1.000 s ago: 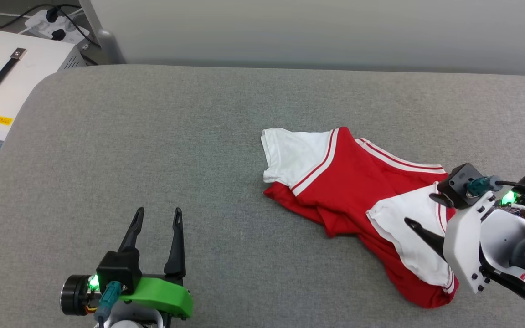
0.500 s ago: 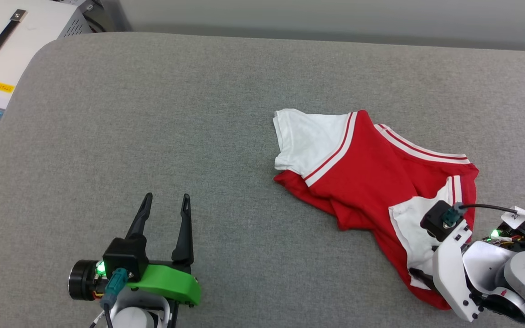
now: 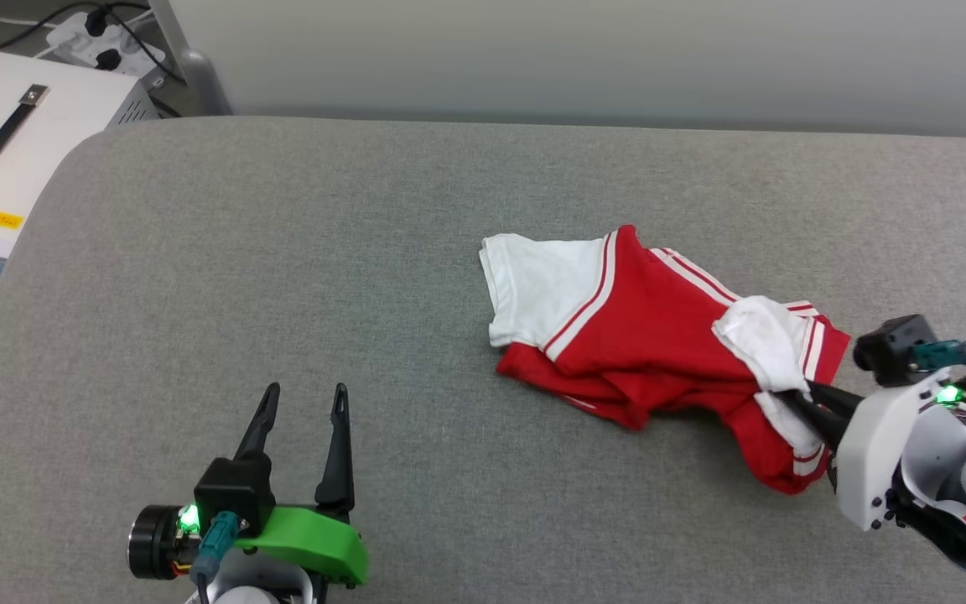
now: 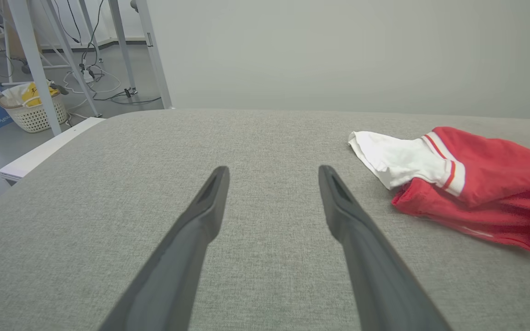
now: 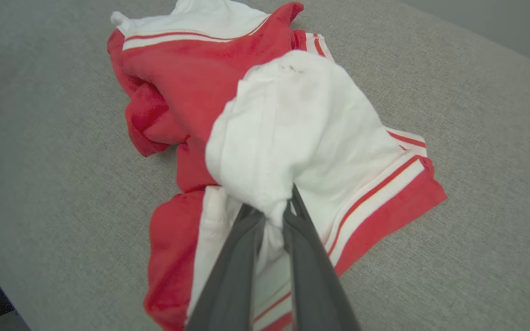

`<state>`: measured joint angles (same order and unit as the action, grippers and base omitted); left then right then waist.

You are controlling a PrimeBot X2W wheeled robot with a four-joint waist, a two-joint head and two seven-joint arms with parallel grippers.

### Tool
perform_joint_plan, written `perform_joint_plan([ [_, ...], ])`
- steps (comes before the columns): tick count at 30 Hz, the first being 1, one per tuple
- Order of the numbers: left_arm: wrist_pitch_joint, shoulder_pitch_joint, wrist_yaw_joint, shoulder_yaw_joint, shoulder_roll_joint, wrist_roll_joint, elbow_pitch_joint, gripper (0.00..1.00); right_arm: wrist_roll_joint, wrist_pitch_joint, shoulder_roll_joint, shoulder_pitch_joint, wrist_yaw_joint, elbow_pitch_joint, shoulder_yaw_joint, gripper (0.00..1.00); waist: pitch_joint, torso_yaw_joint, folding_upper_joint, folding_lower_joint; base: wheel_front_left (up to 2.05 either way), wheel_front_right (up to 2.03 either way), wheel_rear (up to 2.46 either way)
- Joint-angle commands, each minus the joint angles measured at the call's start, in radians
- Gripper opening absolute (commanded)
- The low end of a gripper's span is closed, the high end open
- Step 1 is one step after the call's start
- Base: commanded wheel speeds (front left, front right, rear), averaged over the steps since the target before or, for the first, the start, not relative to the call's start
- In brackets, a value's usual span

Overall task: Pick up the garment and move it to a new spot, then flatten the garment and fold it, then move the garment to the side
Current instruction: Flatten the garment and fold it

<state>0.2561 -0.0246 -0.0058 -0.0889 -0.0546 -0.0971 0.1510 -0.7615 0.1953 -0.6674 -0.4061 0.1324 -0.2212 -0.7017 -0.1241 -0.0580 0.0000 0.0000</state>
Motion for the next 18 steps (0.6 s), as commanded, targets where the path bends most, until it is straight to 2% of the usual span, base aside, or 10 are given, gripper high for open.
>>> perform_joint_plan([
  [1, 0.006, 0.012, 0.005, 0.001, 0.004, -0.002, 0.0, 1.0, -0.028, -0.034, 0.004, 0.03, -0.002, 0.002, 0.038, 0.0, 0.023, 0.019, 0.0, 0.0, 0.0, 0.0, 0.0],
  [7, 0.006, 0.026, 0.009, -0.006, 0.004, -0.007, 0.0, 1.0, -0.177, -0.186, 0.04, 0.154, -0.002, -0.038, 0.253, 0.0, 0.024, 0.029, 0.0, 0.0, 0.0, 0.0, 0.0],
  [12, 0.006, 0.028, 0.013, -0.013, 0.004, -0.01, 0.004, 1.0, -0.239, -0.283, 0.063, 0.224, -0.002, -0.129, 0.392, 0.0, 0.014, 0.035, 0.0, 0.0, 0.0, 0.0, 0.0],
  [18, 0.006, 0.024, 0.015, -0.019, 0.004, -0.012, 0.009, 1.0, -0.414, -0.371, 0.121, 0.263, -0.002, -0.255, 0.582, 0.0, 0.001, 0.04, 0.0, 0.0, 0.0, 0.0, 0.0],
])
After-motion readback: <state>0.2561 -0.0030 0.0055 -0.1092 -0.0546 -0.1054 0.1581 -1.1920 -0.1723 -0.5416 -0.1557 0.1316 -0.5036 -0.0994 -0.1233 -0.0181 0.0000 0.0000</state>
